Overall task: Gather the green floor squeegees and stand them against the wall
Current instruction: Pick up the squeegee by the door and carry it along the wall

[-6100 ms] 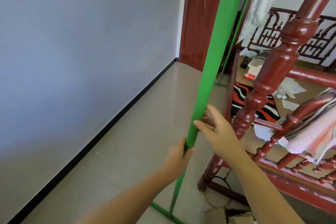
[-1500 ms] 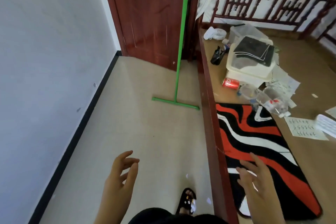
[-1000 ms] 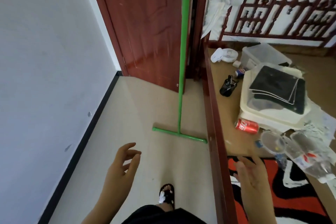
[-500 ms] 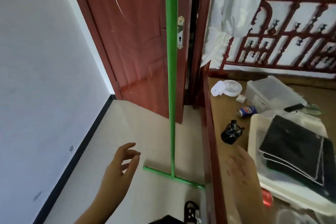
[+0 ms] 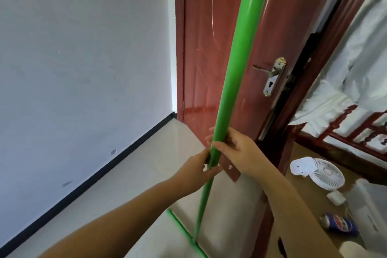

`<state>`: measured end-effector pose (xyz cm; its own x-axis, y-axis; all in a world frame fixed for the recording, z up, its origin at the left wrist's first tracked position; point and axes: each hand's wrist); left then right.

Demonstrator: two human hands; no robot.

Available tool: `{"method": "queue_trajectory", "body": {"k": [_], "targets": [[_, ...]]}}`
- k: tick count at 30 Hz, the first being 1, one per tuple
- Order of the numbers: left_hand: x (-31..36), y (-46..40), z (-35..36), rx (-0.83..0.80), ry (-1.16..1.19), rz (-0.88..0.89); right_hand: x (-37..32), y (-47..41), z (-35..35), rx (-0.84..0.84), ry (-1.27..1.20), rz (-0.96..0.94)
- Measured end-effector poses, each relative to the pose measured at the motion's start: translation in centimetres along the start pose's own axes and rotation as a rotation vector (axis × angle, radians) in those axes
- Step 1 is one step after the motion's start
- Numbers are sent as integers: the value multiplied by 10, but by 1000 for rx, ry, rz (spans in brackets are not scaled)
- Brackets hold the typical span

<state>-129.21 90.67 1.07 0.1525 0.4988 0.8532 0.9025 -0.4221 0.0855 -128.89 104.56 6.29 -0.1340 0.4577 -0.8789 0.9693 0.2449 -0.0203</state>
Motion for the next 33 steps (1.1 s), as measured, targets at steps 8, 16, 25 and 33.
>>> {"method": "queue_trajectory", "body": {"k": [8,16,25,33], "targets": [[-35,-27,-45,255,5,-73,-11,-78,22,-109,-16,-155],[-71,-55,-103,413,53,-183,-21,-167,56,-225,40,-179],[-92,-78,-151,642,107,-329,-39,-252,89,-396,-14,-287],[-104,-123,-153,1086,175,-443,-40,-347,99,-804,40,-510]]}}
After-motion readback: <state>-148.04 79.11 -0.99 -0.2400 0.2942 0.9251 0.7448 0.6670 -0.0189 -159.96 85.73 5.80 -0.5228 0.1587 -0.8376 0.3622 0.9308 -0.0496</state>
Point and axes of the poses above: each hand's wrist, its own y-axis away from the middle knuckle, its own z-axis out of the palm, x = y × z, and after that the axes turned 5 degrees about y, right-handed
